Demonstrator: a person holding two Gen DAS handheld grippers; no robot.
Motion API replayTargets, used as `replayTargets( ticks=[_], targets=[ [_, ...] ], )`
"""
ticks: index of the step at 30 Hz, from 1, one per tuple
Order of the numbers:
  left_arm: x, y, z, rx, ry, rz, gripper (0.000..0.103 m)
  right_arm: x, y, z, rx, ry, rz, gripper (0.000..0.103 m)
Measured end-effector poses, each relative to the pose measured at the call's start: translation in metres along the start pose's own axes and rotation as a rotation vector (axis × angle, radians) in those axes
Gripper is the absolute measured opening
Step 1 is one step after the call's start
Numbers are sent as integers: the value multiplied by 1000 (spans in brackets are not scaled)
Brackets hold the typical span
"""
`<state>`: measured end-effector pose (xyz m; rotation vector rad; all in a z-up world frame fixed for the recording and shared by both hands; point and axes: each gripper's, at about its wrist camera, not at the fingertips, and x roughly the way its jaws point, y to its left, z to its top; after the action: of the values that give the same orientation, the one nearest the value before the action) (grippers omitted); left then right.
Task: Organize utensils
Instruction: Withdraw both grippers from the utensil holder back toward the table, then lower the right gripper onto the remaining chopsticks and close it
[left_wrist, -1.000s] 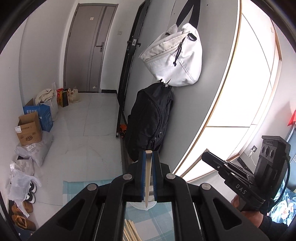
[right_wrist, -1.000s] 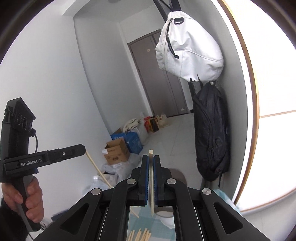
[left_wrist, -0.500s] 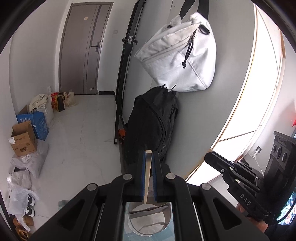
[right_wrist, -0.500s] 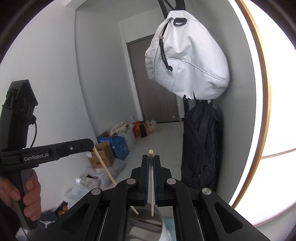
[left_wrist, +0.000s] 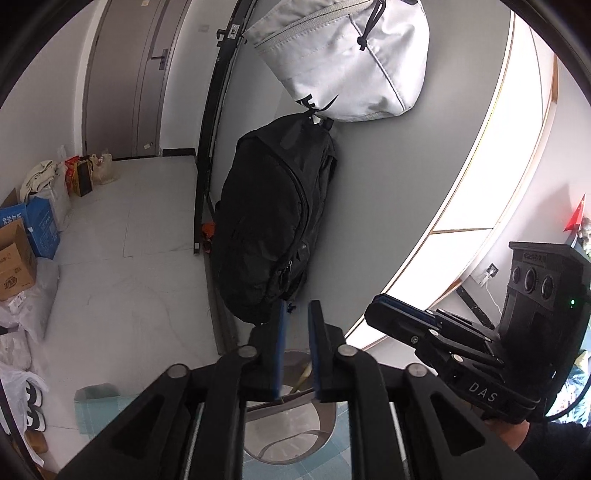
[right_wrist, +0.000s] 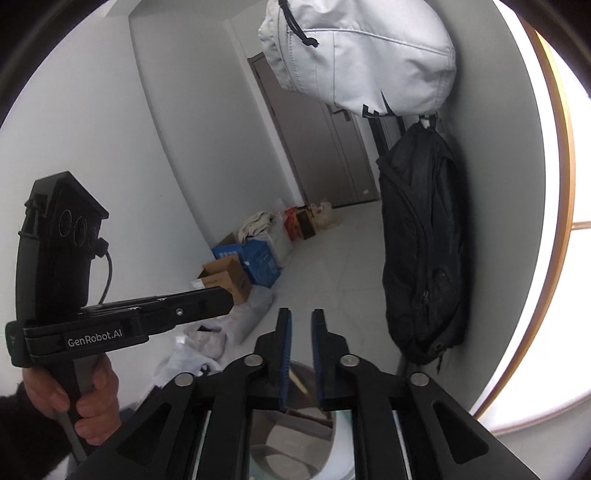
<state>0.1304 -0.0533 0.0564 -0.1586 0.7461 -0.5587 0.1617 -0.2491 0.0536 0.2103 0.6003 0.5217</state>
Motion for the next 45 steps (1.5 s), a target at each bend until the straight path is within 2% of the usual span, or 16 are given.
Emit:
replayTargets(
  ticks=[1, 3, 5, 7, 14, 18, 19, 21, 24, 30, 35, 38, 45],
  targets=[
    [-2, 1, 1, -2, -4, 8, 45, -3, -2, -2, 15, 0, 5, 35],
    [-7, -1, 5, -8, -26, 49, 69, -8, -7, -4, 37, -9, -6, 47],
    [-19, 6, 2, -30, -52, 64, 69, -17, -11, -10, 54, -11, -20, 49],
    [-28, 14, -1, -56, -46, 101, 69, -24, -12, -14, 70, -8, -35, 57],
    [-54, 19, -26, -103, -74, 230, 70, -38, -7, -30, 105, 1, -50, 60],
    [-57, 20, -30, -135, -85, 270, 71, -47, 7, -36, 98, -6, -40, 68],
    [-62, 20, -33, -143, -96, 292, 71, -48, 11, -37, 95, -9, -41, 74],
    [-66, 21, -36, -148, -116, 299, 72, -51, 19, -41, 90, -19, -42, 79],
    [-73, 19, -45, -148, -134, 338, 82, -52, 30, -47, 79, -17, -37, 79],
    [-86, 17, -66, -150, -174, 351, 83, -53, 51, -62, 52, 0, -43, 89],
    [-86, 24, -90, -165, -177, 355, 84, -45, 65, -80, 26, 60, -37, 92],
    [-82, 35, -106, -192, -161, 351, 84, -36, 73, -95, 2, 124, -24, 98],
    [-65, 64, -140, -236, -106, 376, 84, -9, 79, -135, -31, 274, -80, 98]
  ],
)
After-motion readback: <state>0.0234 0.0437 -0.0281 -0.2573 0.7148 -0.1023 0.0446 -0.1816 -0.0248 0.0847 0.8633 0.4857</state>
